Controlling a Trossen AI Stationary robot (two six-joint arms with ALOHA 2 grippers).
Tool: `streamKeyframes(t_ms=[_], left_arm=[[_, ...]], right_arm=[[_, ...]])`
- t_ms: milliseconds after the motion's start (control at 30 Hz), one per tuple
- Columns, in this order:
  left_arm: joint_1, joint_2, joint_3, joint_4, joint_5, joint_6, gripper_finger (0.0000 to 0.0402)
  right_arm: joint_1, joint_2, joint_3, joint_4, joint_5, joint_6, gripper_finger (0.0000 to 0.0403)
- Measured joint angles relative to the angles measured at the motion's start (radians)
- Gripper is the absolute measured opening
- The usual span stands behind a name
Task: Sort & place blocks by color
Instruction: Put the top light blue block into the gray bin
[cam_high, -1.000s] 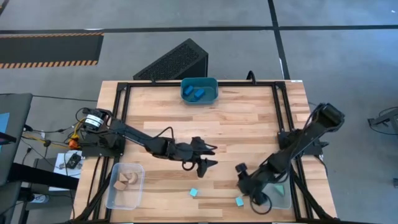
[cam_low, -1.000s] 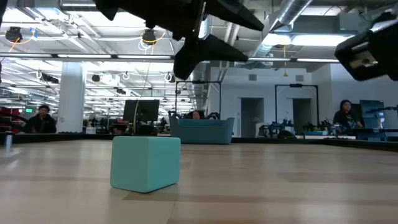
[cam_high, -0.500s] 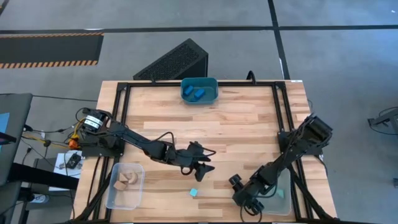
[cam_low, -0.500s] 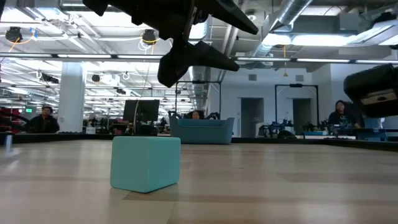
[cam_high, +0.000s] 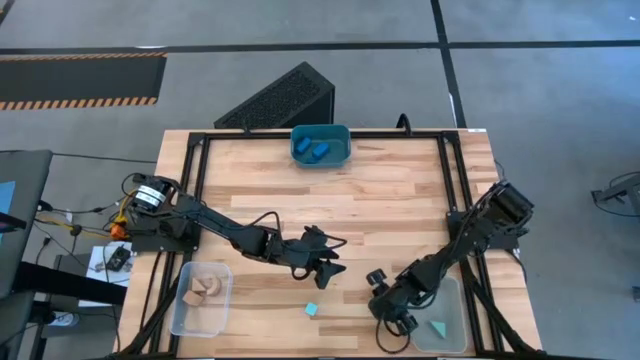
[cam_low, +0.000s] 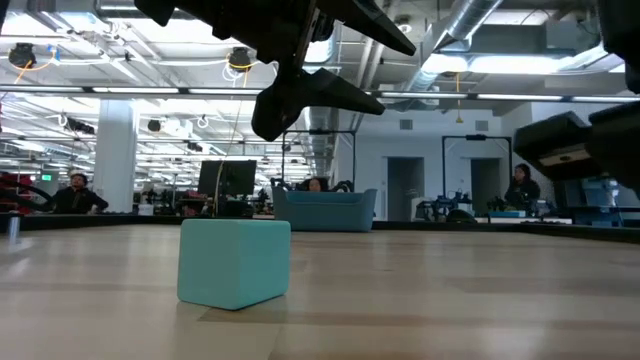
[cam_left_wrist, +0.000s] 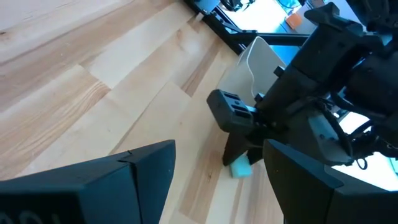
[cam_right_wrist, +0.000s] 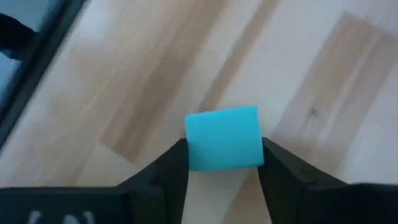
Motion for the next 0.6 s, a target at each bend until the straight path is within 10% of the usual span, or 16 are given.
streamKeyframes(t_ms=[600], left_arm=[[0.004, 0.000, 0.001, 0.096, -0.007, -0.054, 0.0229]], right_arm=[[-0.160, -0.087, 0.000, -0.098, 0.064, -0.004, 0.0169]])
